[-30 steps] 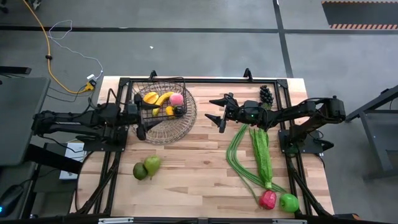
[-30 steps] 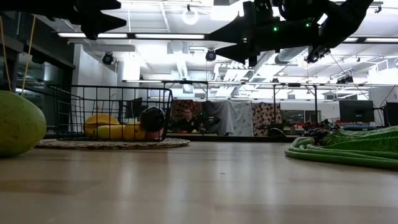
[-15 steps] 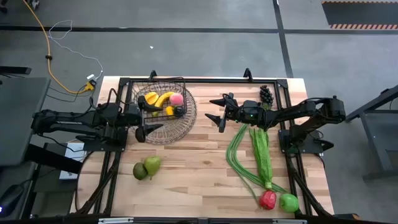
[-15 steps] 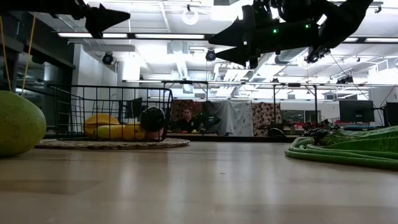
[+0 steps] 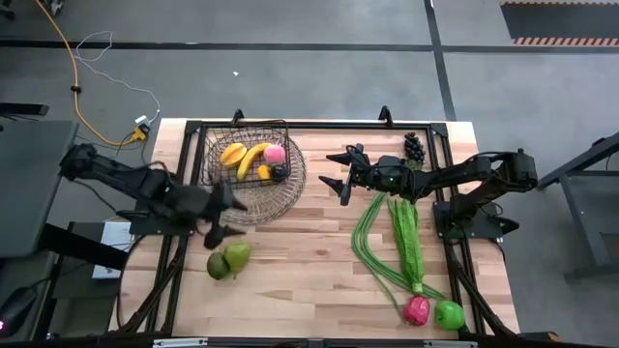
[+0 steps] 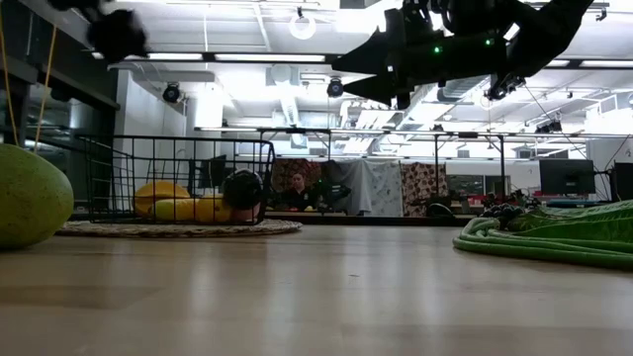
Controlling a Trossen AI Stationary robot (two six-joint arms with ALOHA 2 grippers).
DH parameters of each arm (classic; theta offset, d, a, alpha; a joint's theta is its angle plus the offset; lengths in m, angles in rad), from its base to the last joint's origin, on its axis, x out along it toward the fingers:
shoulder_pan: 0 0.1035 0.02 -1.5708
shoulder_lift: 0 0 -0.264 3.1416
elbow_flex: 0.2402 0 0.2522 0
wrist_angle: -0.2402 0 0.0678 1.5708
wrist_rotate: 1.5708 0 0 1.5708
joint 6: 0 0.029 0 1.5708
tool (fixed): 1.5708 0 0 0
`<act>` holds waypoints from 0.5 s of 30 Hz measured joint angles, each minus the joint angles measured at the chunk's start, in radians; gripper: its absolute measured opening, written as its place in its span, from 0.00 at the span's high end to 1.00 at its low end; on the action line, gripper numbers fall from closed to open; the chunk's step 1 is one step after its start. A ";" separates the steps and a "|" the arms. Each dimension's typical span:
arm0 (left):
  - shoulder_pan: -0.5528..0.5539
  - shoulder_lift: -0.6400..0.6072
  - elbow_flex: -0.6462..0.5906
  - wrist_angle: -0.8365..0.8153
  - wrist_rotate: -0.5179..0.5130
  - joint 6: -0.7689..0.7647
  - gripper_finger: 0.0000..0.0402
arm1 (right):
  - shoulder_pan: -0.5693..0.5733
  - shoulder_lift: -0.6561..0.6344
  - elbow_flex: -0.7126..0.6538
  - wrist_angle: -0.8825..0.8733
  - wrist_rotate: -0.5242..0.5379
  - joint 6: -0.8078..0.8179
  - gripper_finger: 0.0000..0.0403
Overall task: Build produce basket
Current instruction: Put the green lime into the wire basket
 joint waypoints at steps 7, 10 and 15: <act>-0.264 0.175 0.017 -0.229 0.030 -0.305 0.18 | -0.002 0.000 0.000 -0.005 0.000 -0.002 0.18; -0.364 0.245 0.017 -0.295 0.029 -0.441 0.18 | -0.006 0.000 0.000 -0.009 0.000 0.007 0.18; -0.499 0.324 0.017 -0.290 0.030 -0.600 0.18 | -0.009 0.000 0.000 -0.010 0.000 0.005 0.18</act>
